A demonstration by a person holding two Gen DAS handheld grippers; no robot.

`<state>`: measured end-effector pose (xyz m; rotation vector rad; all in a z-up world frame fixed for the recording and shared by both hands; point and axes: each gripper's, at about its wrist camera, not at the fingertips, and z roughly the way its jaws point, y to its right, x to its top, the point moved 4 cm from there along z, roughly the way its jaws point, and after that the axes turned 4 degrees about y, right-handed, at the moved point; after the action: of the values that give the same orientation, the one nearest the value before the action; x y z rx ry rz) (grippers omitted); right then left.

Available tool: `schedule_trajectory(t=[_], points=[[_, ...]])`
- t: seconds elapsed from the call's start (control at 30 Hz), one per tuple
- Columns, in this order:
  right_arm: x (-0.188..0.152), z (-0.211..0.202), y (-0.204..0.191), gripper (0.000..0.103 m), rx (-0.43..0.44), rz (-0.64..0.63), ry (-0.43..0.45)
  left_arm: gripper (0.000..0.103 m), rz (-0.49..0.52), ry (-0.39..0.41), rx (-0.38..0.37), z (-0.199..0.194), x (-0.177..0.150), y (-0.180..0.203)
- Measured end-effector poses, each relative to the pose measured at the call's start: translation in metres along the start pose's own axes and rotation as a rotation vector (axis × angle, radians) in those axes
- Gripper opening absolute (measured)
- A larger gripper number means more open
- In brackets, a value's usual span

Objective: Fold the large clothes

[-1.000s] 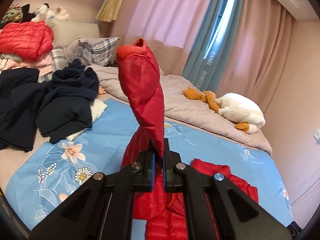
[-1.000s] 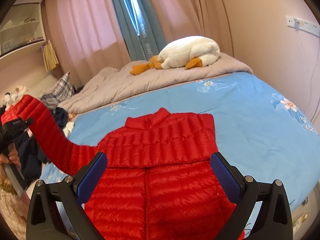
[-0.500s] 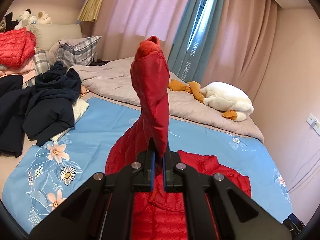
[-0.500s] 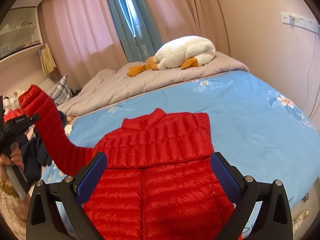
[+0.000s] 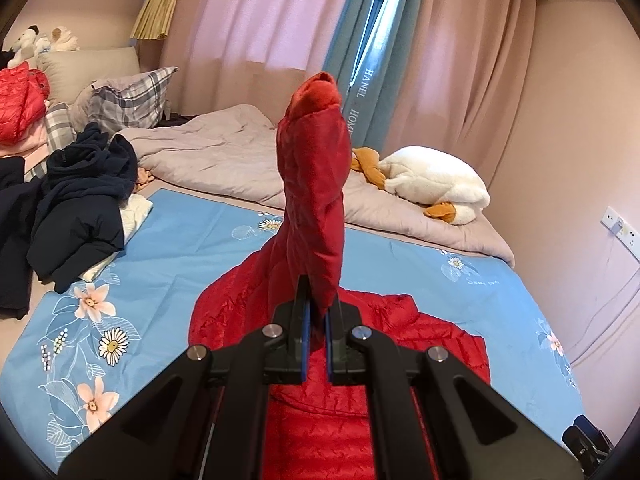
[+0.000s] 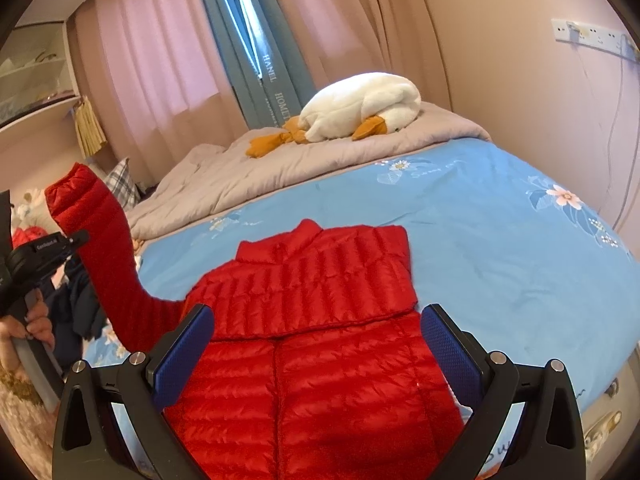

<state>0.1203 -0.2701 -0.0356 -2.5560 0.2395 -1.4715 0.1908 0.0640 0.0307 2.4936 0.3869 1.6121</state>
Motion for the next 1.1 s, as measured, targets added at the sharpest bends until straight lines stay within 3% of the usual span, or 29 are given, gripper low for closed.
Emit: schedule_trajectory(t=[1.1], points=[[-0.002,-0.002,0.017,0.102,-0.023,0.035,-0.009,0.005,0.071,-0.084,-0.084,0.017,-0.024,0.043]])
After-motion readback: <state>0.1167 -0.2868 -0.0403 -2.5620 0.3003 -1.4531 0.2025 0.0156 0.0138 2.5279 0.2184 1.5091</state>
